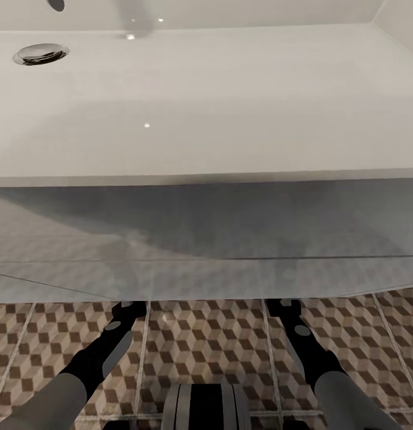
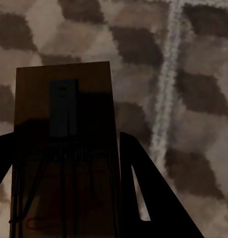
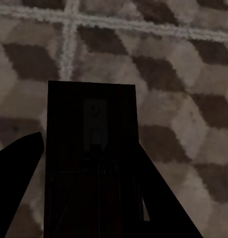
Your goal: Take the four mousetraps from the cabinet in the bathroom and place them on the bathroom floor. Make sure all four end up on the same floor surface, and ensure that at least two of them are either under or directly next to the same bathroom sink.
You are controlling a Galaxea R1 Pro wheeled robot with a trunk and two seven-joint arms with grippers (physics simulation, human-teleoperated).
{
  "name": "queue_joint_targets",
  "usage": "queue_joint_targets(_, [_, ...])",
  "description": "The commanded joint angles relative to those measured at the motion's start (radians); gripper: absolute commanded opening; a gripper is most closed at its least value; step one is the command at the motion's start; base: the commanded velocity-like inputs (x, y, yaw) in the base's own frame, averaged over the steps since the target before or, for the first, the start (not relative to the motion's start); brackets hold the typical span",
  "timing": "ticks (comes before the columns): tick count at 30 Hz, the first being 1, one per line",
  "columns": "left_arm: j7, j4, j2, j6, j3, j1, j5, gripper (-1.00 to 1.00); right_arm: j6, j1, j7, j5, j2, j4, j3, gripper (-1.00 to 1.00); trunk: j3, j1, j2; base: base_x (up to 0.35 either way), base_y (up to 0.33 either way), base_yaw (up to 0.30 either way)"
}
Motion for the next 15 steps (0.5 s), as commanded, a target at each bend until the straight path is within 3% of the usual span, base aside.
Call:
queue_joint_targets(1, [0.009,-0.002,0.002,0.003,-0.008,-0.001,0.004,-1.00,-0.004,-0.001,0.001,0.009,0.001,0.001,-0.005,-1.00,-0.001,0.000,0.000,0.000,0.000,0.000])
queue_joint_targets(5, [0.009,-0.002,0.001,0.003,-0.008,-0.001,0.004,-1.00,-0.004,-0.001,0.001,0.009,0.001,0.001,-0.005,-1.00,-0.016,0.002,-0.001,0.000,0.000,0.000])
queue_joint_targets(15, [0.009,-0.002,0.002,0.003,-0.008,-0.002,0.004,-1.00,-0.004,-0.001,0.001,0.008,0.001,0.001,-0.005,-1.00,-0.016,0.002,-0.001,0.000,0.000,0.000])
